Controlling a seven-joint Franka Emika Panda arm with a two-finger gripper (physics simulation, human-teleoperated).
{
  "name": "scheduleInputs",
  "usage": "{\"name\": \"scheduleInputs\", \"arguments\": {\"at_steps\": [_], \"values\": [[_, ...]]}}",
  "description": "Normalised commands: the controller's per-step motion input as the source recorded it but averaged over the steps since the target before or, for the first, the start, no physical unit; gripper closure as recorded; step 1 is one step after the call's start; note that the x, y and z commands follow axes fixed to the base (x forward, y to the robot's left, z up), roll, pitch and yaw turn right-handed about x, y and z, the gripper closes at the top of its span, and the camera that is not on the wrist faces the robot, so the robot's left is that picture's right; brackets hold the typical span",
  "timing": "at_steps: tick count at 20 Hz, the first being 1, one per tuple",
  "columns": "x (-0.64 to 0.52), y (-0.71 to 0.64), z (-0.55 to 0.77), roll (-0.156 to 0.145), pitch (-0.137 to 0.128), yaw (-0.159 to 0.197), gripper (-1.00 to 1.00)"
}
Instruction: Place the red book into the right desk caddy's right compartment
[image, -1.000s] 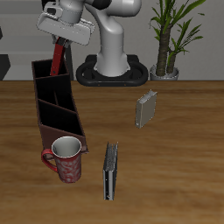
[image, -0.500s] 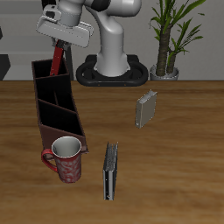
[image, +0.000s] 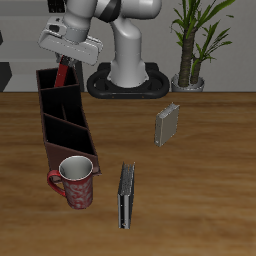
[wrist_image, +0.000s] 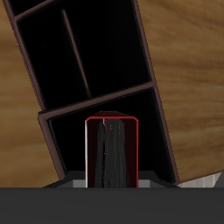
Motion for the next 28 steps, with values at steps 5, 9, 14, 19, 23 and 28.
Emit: {"name": "scheduleInputs", "arguments": {"at_steps": [5, 9, 14, 19, 23, 28], "values": [[0.13, -0.05, -0.31, -0.010, 0.069, 0.004, 1.00], [0.11, -0.08, -0.29, -0.009, 0.090, -0.017, 1.00], [0.03, 0.00, -0.19, 0.035, 0.086, -0.023, 1.00], [0.05, 0.22, -0.08, 0.077, 0.088, 0.036, -1.00], [0.00, 0.11, 0.11, 0.016, -0.012, 0.004, -1.00], [0.01, 0.03, 0.17, -0.012, -0.006, -0.007, -1.00]]}}
